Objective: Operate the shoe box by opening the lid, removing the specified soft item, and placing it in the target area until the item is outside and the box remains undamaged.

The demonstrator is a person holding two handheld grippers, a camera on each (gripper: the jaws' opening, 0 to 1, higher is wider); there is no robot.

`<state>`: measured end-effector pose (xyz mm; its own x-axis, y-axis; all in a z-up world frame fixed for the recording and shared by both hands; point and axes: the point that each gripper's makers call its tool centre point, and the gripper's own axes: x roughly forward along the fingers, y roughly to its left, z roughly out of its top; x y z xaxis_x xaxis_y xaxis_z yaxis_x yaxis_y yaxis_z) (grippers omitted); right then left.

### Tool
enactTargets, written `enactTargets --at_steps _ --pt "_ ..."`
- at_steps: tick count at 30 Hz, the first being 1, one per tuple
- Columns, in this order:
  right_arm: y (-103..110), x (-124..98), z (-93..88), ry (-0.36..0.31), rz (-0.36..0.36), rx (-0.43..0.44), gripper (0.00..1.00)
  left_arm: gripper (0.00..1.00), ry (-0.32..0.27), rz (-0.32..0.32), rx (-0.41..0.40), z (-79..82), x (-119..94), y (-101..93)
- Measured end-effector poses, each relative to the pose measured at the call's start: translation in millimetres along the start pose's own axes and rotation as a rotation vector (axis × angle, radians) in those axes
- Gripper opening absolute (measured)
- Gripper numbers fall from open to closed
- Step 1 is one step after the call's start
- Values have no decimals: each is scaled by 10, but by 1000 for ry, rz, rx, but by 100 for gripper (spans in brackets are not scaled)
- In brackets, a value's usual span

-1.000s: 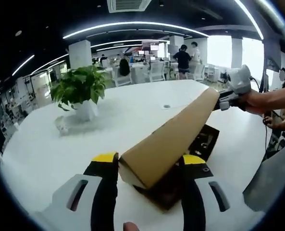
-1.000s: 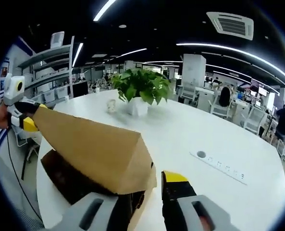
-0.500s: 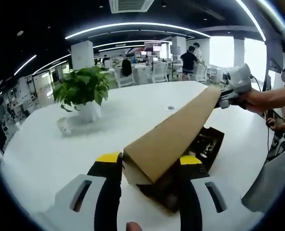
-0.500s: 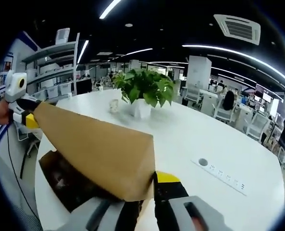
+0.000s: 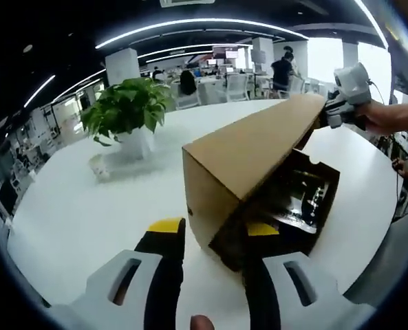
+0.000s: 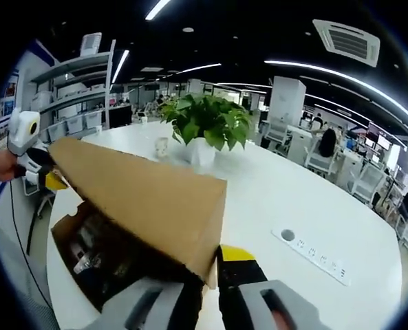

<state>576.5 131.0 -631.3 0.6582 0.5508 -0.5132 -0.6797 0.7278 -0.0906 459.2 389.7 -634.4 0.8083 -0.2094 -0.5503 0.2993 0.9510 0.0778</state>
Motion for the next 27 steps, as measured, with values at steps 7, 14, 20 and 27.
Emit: enactTargets --at_steps 7,14,20,27 --pt "20 -10 22 0 1 -7 0 23 8 25 -29 14 59 77" --pt "16 15 61 7 -3 -14 0 19 13 30 -36 4 114 68" --pt "-4 38 78 8 -1 -19 0 16 19 25 -49 -1 178 85" --pt "-68 97 94 9 -2 -17 0 13 7 35 -76 65 229 175"
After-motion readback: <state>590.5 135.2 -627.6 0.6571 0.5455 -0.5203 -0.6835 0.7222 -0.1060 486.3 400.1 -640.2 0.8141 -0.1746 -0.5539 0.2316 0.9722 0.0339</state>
